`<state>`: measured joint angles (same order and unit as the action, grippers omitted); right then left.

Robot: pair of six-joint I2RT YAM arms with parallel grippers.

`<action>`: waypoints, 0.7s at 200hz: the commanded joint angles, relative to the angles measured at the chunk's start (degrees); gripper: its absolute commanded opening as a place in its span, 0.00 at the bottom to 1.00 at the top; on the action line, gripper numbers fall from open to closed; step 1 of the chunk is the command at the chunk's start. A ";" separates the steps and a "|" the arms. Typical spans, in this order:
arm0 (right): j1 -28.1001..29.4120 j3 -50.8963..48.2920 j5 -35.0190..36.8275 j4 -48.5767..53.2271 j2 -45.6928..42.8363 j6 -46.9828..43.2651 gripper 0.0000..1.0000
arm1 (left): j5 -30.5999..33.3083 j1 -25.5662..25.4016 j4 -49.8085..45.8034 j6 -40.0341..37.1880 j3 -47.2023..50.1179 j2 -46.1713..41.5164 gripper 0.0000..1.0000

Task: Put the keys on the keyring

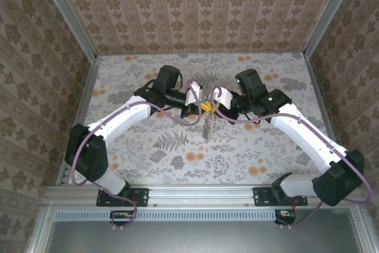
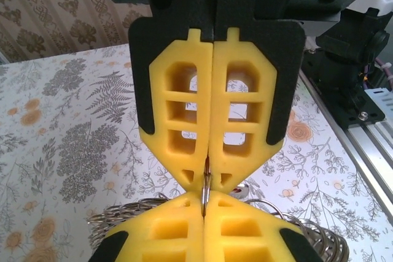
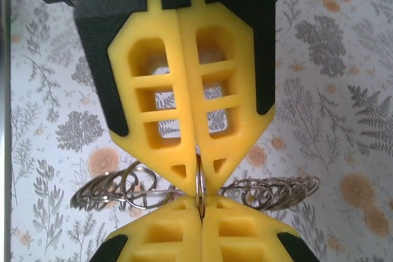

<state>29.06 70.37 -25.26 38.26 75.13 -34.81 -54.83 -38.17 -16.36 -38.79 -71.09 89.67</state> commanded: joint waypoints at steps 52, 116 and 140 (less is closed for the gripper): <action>-4.21 -8.24 -6.62 -11.70 -5.02 3.93 0.17 | -7.93 1.87 19.59 12.79 6.48 -1.68 0.00; -8.09 -13.28 -13.30 -19.62 -5.11 11.35 0.13 | -9.75 1.97 29.72 18.39 9.57 -1.58 0.00; -8.43 -14.13 -13.64 -21.64 -5.47 13.34 0.17 | -9.16 2.05 29.60 18.29 9.65 -1.63 0.00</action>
<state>21.12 57.39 -35.51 20.97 70.46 -25.06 -61.01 -36.27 8.49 -22.63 -61.63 89.62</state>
